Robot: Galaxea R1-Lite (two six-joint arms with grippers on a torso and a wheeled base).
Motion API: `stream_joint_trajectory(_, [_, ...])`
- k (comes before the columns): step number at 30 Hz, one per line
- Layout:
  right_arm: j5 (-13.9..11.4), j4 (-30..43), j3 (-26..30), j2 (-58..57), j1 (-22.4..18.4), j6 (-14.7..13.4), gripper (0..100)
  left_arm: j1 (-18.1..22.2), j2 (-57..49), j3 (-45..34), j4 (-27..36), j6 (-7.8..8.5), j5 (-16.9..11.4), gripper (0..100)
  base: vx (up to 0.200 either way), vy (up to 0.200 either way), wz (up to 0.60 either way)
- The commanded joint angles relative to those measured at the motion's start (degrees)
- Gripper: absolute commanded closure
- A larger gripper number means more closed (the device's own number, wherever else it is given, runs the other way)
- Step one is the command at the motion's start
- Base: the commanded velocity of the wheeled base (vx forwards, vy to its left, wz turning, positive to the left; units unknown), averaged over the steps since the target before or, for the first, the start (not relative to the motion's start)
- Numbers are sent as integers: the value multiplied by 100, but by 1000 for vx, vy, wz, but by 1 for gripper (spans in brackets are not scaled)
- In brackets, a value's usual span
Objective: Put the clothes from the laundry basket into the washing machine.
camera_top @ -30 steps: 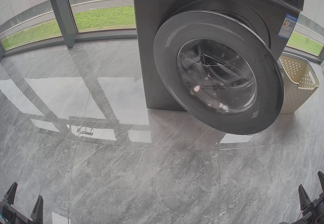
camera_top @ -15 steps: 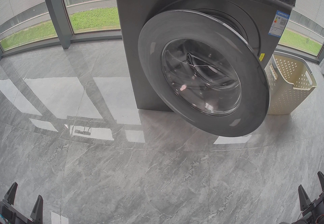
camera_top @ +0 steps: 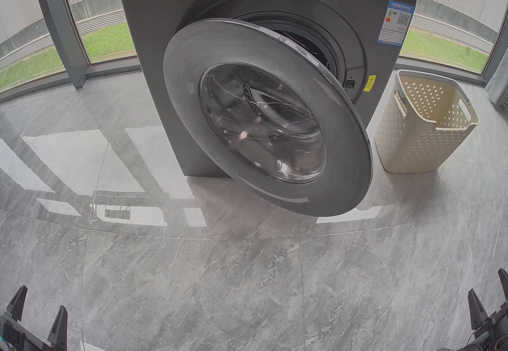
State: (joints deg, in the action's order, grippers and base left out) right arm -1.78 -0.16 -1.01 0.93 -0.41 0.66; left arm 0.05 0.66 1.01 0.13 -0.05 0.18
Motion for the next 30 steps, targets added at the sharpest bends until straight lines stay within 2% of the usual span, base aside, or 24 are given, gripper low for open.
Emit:
stream_joint_trajectory(1, [2, -19, 101, -84, 6, 13, 0, 4, -57, -92, -5, -48, 8, 0, 200, 0, 0])
stream_joint_trajectory(3, [-86, -301, -180, -93, 15, -31, 0, 4, -57, -92, -5, -39, 8, 0, 200, 0, 0])
stream_joint_trajectory(6, [-94, -441, -1112, 224, 59, -224, 0, 4, -57, -92, 4, 31, 8, 0, 200, 0, 0])
stream_joint_trajectory(9, [-244, -301, -1340, 865, 59, -198, 0, 4, -57, -92, 4, 40, 8, 0, 200, 0, 0])
stream_joint_trajectory(11, [-833, -283, -1287, 1744, 50, -163, 0, -5, -57, -92, 4, 40, 8, 0, 0, 0, 0])
stream_joint_trajectory(12, [-877, -301, -1287, 1815, 50, -163, 0, 4, -57, -92, 4, 40, 8, 0, 0, 0, 0])
stream_joint_trajectory(13, [-1334, -397, -1323, 2658, 50, -163, 0, 4, -57, -92, 4, 40, 8, 0, 0, 0, 0])
stream_joint_trajectory(14, [-1430, -450, -1340, 2869, 41, -163, 0, 4, -57, -92, 4, 40, 8, 0, 0, 0, 0])
stream_joint_trajectory(15, [-1747, -802, -1393, 3528, 68, -110, 0, -5, -57, -92, 4, 31, 8, 0, 0, 0, 0])
stream_joint_trajectory(17, [-2002, -1311, -1411, 4152, 252, 22, 0, -5, -57, -92, 4, 40, 8, 0, 0, 0, 0])
stream_joint_trajectory(18, [-2046, -1566, -1419, 4443, 402, 66, 0, -5, -57, -92, 4, 31, 8, 0, 0, 0, 0])
stream_joint_trajectory(19, [-2037, -2023, -1428, 4961, 727, 66, 0, -5, -57, -92, 4, 31, 8, 0, 0, 0, 0])
stream_joint_trajectory(20, [-2037, -2023, -1428, 4961, 727, 66, 0, -5, -57, -92, 4, 40, 8, 0, 0, 0, 0])
stream_joint_trajectory(21, [-1835, -2665, -1419, 5576, 1298, 48, 0, -5, -57, -92, 4, 40, 8, 0, 0, 0, 0])
stream_joint_trajectory(23, [-1334, -3104, -1428, 5963, 1755, 48, 0, -5, -57, -92, 4, 40, 8, 0, 0, 0, 0])
stream_joint_trajectory(25, [-894, -3289, -1454, 6200, 2204, 57, 0, -5, -57, -92, 4, 40, 8, 0, 0, 0, 0])
stream_joint_trajectory(26, [-894, -3289, -1454, 6200, 2204, 57, 0, -5, -57, -92, 4, 40, 8, 0, 0, 0, 0])
stream_joint_trajectory(27, [-657, -3306, -1560, 6359, 2538, 48, 0, -5, -57, -92, 4, 40, 8, 0, 0, 0, 0])
stream_joint_trajectory(30, [-472, -3306, -1762, 6552, 2766, -4, 0, -5, -57, -92, 4, 40, 8, 0, 0, 0, 0])
